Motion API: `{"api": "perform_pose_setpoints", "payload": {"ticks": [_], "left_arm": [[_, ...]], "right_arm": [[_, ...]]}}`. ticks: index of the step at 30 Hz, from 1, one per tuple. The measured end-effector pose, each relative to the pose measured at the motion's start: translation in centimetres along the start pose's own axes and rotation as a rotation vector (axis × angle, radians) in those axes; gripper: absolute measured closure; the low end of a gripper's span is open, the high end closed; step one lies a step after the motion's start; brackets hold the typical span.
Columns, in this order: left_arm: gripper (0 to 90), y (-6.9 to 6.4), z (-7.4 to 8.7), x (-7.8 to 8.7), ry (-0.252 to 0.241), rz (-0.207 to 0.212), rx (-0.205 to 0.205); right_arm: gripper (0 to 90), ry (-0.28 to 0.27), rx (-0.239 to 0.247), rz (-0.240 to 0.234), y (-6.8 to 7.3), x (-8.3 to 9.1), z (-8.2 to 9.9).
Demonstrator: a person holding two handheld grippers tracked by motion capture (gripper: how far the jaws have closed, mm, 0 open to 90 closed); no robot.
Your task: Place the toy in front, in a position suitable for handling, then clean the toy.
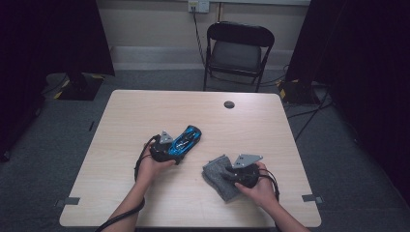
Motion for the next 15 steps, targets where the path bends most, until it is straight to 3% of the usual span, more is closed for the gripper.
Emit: {"api": "perform_pose_setpoints", "payload": {"ticks": [4,5,6,11,15], "left_arm": [[25.6,0.0,0.0,0.0,0.001,0.000,-0.001],[25.6,0.0,0.0,0.0,0.001,0.000,-0.001],[25.6,0.0,0.0,0.0,0.001,-0.002,-0.001],[25.6,0.0,0.0,0.0,0.000,-0.002,0.000],[25.6,-0.1,0.0,0.0,-0.001,-0.002,0.006]], "right_arm": [[43.5,-0.032,-0.045,0.017,0.6,1.0,0.2],[43.5,-0.032,-0.045,0.017,0.6,1.0,0.2],[35.8,-0.035,-0.083,0.042,0.9,1.9,0.4],[29.5,-0.039,-0.127,0.064,1.7,3.3,1.9],[29.1,-0.038,-0.151,0.071,2.0,3.2,3.0]]}}
Point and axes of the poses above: each handheld gripper's, and its own axes: x roughly backward along the jaws, z roughly out of its underside, y roughly to its left, the point moved 10 cm from there along -x, roughly forward along the jaws, and after that the axes turned 5 degrees about -x, right-handed, at the moved point
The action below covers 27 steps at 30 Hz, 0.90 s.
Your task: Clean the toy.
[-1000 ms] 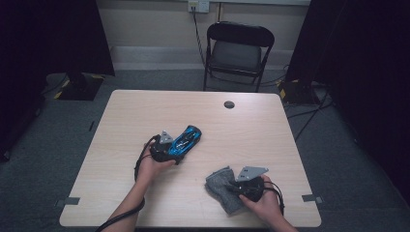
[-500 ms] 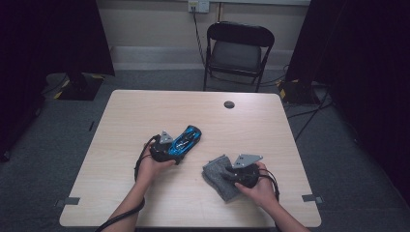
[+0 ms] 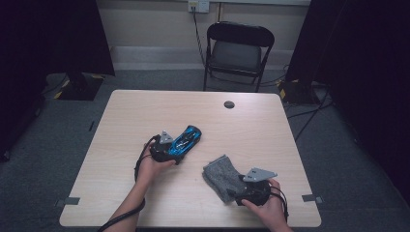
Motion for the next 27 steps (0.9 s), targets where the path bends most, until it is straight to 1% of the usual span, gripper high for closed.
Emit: {"api": "perform_pose_setpoints", "payload": {"ticks": [1,2,5,6,7,8,10,11,15,18,20,24,25,27], "left_arm": [[25.6,0.0,0.0,0.0,0.000,-0.001,0.000],[25.6,0.0,0.0,0.0,0.000,-0.001,0.000],[25.7,0.0,0.0,0.0,0.000,-0.002,0.000],[25.6,0.0,0.0,0.0,0.000,-0.001,0.000],[25.6,0.0,0.0,0.0,0.000,-0.001,0.000],[25.6,0.0,0.0,0.0,0.000,-0.002,0.000],[25.6,0.0,0.0,0.0,0.000,-0.002,0.000],[25.7,0.0,0.0,0.0,0.000,-0.002,0.000],[25.6,-0.1,0.0,0.0,-0.001,0.002,0.007],[25.6,-0.1,0.0,0.0,-0.001,0.000,0.006],[25.7,-0.1,0.0,0.0,-0.001,0.000,0.006],[25.6,-0.1,0.0,0.0,-0.001,0.000,0.007],[25.6,-0.1,0.0,0.0,-0.001,0.000,0.007],[25.6,-0.1,0.0,0.0,0.000,0.000,0.006]], "right_arm": [[29.1,0.009,0.006,0.021,-0.2,-0.1,0.1],[29.4,0.009,0.013,0.025,-0.2,-0.3,0.2],[29.9,0.032,0.016,0.023,-0.3,-1.1,0.6],[30.6,0.029,0.015,0.024,-0.3,-1.4,0.8],[32.2,0.028,0.013,0.027,-0.4,-1.5,0.8],[34.3,0.038,0.010,0.026,-0.3,-1.6,0.8],[40.7,0.047,0.012,0.029,-0.4,-1.7,0.7],[46.0,0.050,0.013,0.024,-0.4,-1.7,0.6],[66.6,0.062,0.021,0.027,-0.3,-1.7,0.4],[73.7,0.076,0.033,0.025,-0.2,-1.8,0.2],[75.6,0.081,0.035,0.019,-0.1,-1.8,0.2],[76.9,0.085,-0.009,-0.008,-0.4,-1.5,-0.3],[77.0,0.072,-0.024,-0.011,-0.6,-1.4,-0.7],[77.2,0.040,-0.032,-0.003,-1.1,-0.9,-2.0]]}}
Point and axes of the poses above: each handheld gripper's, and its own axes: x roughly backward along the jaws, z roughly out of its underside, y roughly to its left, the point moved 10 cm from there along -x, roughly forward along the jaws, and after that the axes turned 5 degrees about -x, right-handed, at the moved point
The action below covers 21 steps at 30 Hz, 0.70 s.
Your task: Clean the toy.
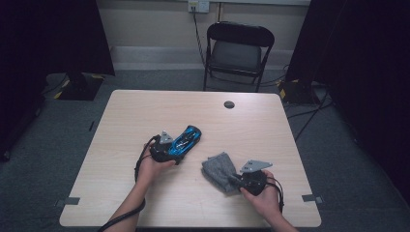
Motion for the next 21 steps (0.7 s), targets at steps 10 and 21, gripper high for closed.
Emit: {"api": "perform_pose_setpoints", "payload": {"ticks": [10,21], "left_arm": [[25.6,0.0,0.0,0.0,0.000,0.000,0.001],[25.6,0.1,0.0,0.0,0.001,-0.001,-0.005]], "right_arm": [[77.2,-0.095,0.033,-0.009,-1.0,0.0,-8.2],[77.0,-0.012,0.164,-0.064,2.5,-6.0,-11.8]]}}
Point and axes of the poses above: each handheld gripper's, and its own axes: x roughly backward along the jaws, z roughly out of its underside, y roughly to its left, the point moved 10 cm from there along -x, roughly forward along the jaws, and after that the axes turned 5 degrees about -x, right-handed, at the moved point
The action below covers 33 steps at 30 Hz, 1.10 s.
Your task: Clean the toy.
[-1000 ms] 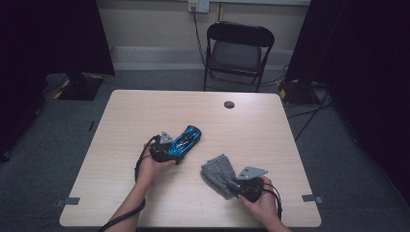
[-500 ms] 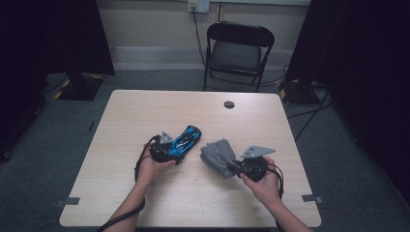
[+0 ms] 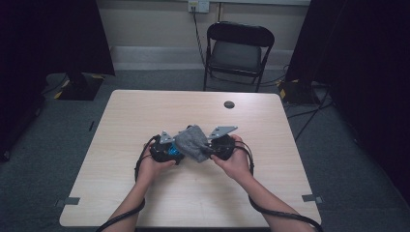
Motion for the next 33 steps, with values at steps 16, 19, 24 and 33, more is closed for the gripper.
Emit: {"api": "perform_pose_setpoints", "payload": {"ticks": [16,19,24,33], "left_arm": [[25.6,0.0,0.0,0.0,0.001,0.000,0.000],[25.6,0.0,0.0,0.0,0.000,0.000,0.000],[25.6,0.0,0.0,0.0,0.000,-0.001,-0.001],[25.6,0.0,0.0,0.0,-0.001,0.001,0.001]], "right_arm": [[76.8,0.132,0.012,0.014,0.4,-5.3,-0.1],[76.7,0.136,0.006,0.025,-0.2,-5.2,-0.1],[76.7,0.147,0.014,0.050,-0.9,-5.1,0.0],[76.6,0.122,-0.061,0.079,-3.0,-5.1,0.1]]}}
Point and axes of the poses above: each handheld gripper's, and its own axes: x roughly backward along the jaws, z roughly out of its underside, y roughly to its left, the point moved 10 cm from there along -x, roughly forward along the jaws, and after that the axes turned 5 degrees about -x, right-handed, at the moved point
